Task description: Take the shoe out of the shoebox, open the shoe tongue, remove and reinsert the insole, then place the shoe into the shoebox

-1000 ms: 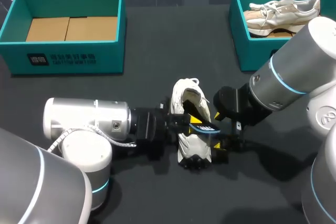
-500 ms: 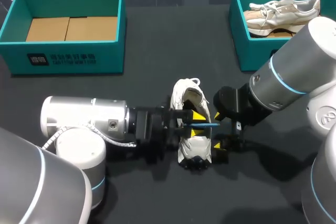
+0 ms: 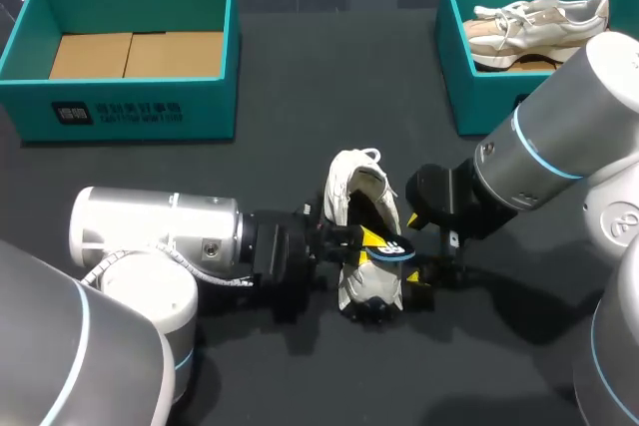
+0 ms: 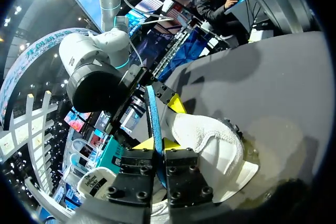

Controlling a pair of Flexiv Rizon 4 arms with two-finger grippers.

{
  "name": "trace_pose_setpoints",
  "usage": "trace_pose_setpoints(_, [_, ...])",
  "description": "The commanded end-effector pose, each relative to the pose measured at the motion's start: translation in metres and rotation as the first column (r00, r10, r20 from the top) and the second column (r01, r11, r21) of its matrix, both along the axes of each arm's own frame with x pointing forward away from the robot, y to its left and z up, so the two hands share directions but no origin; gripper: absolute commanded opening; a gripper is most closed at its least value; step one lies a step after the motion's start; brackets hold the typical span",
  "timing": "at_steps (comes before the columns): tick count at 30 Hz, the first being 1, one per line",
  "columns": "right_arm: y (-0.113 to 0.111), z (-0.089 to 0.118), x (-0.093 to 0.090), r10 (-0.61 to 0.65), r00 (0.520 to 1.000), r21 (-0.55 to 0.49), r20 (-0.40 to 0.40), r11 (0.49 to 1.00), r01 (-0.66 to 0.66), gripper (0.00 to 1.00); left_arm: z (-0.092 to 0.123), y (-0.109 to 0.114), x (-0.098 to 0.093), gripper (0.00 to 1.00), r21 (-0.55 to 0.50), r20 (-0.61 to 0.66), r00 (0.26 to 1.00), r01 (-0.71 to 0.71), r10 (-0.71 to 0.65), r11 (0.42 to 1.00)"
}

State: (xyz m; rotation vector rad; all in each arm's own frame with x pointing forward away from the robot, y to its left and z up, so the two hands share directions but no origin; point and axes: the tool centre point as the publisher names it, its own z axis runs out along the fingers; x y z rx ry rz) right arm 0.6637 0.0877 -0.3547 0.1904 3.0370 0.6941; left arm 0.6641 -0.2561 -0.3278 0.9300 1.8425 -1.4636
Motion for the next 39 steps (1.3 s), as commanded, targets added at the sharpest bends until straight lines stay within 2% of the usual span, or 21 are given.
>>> trace_pose_setpoints(1, [0.000, -0.001, -0.001, -0.001, 1.000, 0.000, 0.002, 1.000, 0.001, 1.00, -0.008, -0.002, 0.008, 0.00, 0.008, 0.014, 1.000, -0.010, 0.009, 1.000])
trace_pose_setpoints(8, [0.000, -0.001, -0.001, -0.001, 1.000, 0.000, 0.002, 1.000, 0.001, 1.00, -0.019, 0.003, 0.022, 0.00, 0.045, 0.076, 0.997, -0.033, 0.029, 0.998])
trace_pose_setpoints(15, [0.000, -0.001, -0.001, -0.001, 1.000, 0.000, 0.002, 1.000, 0.001, 1.00, -0.028, 0.005, 0.037, 0.00, 0.071, 0.060, 0.997, -0.061, 0.057, 0.996])
trace_pose_setpoints(21, [0.000, -0.001, -0.001, -0.001, 1.000, 0.000, 0.002, 1.000, 0.001, 1.00, -0.021, 0.006, 0.032, 0.00, 0.051, 0.012, 0.998, -0.059, 0.059, 0.997])
trace_pose_setpoints(22, [0.000, -0.001, -0.001, -0.001, 1.000, 0.000, 0.002, 1.000, 0.001, 1.00, -0.019, 0.007, 0.031, 0.14, 0.047, 0.009, 0.998, -0.056, 0.056, 0.997])
trace_pose_setpoints(23, [0.000, -0.001, -0.001, -0.001, 1.000, 0.000, 0.002, 1.000, 0.001, 1.00, -0.017, 0.007, 0.028, 0.23, 0.041, 0.004, 0.999, -0.052, 0.052, 0.998])
trace_pose_setpoints(26, [0.000, -0.001, -0.001, -0.001, 1.000, 0.000, 0.002, 1.000, 0.001, 1.00, -0.009, 0.006, 0.022, 0.31, 0.017, -0.023, 0.999, -0.044, 0.044, 0.999])
trace_pose_setpoints(31, [0.000, -0.001, -0.001, -0.001, 1.000, 0.000, 0.002, 1.000, 0.001, 1.00, 0.004, 0.003, 0.015, 0.36, -0.003, -0.064, 0.998, -0.025, 0.025, 1.000])
trace_pose_setpoints(39, [0.000, -0.001, -0.001, -0.001, 1.000, 0.000, 0.002, 1.000, 0.001, 1.00, 0.009, -0.003, 0.004, 0.36, 0.005, -0.080, 0.997, 0.012, -0.011, 1.000])
